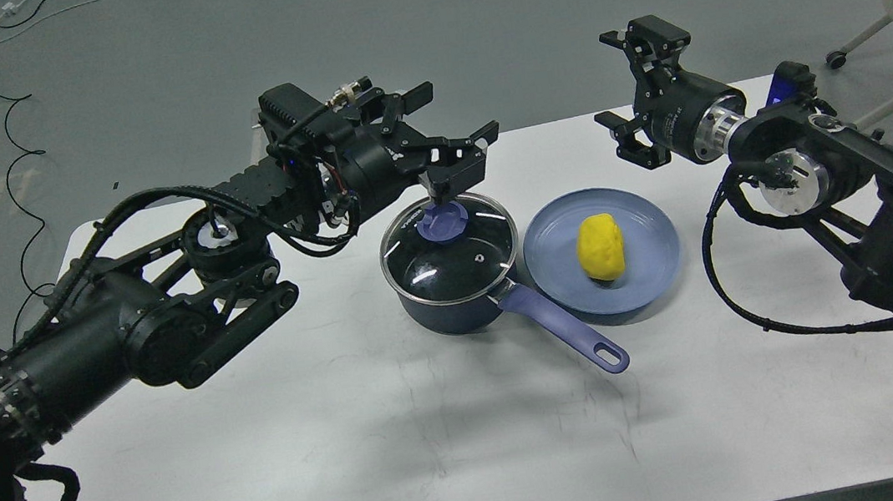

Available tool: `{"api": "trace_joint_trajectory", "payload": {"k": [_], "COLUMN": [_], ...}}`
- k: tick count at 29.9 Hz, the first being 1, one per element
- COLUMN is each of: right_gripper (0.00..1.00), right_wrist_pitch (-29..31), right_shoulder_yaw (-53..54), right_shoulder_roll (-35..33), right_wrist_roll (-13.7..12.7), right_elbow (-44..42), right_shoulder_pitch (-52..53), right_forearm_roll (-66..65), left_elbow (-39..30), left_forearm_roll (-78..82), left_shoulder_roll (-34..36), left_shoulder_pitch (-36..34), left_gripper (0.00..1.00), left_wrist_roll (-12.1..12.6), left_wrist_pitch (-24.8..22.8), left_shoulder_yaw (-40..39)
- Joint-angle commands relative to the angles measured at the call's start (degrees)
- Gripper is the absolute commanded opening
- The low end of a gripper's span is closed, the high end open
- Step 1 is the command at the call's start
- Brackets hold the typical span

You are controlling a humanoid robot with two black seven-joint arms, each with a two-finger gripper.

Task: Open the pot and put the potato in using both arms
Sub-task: 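Lower the left gripper onto the blue lid knob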

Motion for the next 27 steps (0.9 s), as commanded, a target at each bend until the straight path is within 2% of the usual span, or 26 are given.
{"api": "trace_joint_trajectory", "payload": {"k": [1, 7, 12, 18, 24, 27], "right_gripper": [1.0, 1.0, 1.0, 1.0, 1.0, 1.0], "right_wrist_pitch": [-0.09, -0.09, -0.18, -0.18, -0.18, -0.18], "right_shoulder_yaw": [0.37, 0.37, 0.37, 0.37, 0.37, 0.37], "right_shoulder_roll": [-0.82, -1.79, -1.79, -1.79, -2.14, -2.23], "right_wrist_roll": [0.01, 0.1, 0.01, 0.01, 0.01, 0.1], "right_elbow": [-0.02, -0.02, 0.06, -0.02, -0.02, -0.02], "right_shoulder_pitch": [-0.11, -0.37, -0.46, -0.37, -0.37, -0.46], "right_forearm_roll": [-0.03, 0.06, -0.03, -0.03, -0.03, -0.03], "left_elbow": [0.65, 0.73, 0.73, 2.93, 3.89, 3.9], "left_forearm_roll": [1.02, 7.43, 7.97, 13.41, 13.24, 13.15], "left_shoulder_roll": [-0.19, 0.77, 0.69, -0.19, -0.37, -0.63], "left_shoulder_pitch": [3.09, 5.47, 5.56, 7.23, 7.41, 7.49], "left_gripper": [0.98, 0.98, 0.98, 0.98, 0.98, 0.98], "left_wrist_roll": [-1.12, -1.12, -1.12, -1.12, -1.39, -2.26], "left_wrist_pitch": [0.36, 3.43, 3.96, 6.68, 6.69, 6.69], "left_shoulder_yaw": [0.06, 0.06, 0.06, 0.06, 0.06, 0.06]}}
